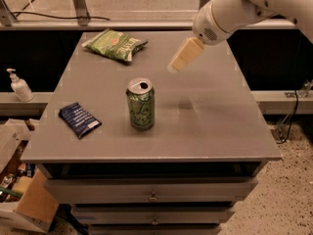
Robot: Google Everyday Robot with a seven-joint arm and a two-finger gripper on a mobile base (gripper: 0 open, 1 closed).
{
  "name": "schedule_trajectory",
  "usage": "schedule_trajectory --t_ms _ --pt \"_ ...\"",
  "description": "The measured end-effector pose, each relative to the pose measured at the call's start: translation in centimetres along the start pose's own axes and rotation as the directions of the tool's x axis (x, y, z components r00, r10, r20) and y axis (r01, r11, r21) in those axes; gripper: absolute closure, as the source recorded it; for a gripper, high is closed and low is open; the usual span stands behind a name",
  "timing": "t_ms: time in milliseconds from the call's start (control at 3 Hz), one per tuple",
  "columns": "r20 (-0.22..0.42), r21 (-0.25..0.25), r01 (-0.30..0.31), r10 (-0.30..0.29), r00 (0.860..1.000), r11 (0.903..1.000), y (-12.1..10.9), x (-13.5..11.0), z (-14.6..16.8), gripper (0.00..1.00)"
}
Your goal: Pick green jalapeno chip bag
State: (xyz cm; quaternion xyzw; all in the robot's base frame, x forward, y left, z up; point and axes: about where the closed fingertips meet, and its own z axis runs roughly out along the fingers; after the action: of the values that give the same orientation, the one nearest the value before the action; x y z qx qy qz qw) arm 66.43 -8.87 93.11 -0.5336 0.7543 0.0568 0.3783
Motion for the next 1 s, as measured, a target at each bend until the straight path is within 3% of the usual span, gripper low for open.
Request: schedule_trajectory --t_ms 333,1000 --pt "0.052 -0.047 -0.02 0.023 0.998 0.9987 -1.5 -2.3 3.7 0.0" --pt "0.08 -0.141 -0.032 0.044 0.996 0.9894 -0.8 -5.7 11.3 0.0"
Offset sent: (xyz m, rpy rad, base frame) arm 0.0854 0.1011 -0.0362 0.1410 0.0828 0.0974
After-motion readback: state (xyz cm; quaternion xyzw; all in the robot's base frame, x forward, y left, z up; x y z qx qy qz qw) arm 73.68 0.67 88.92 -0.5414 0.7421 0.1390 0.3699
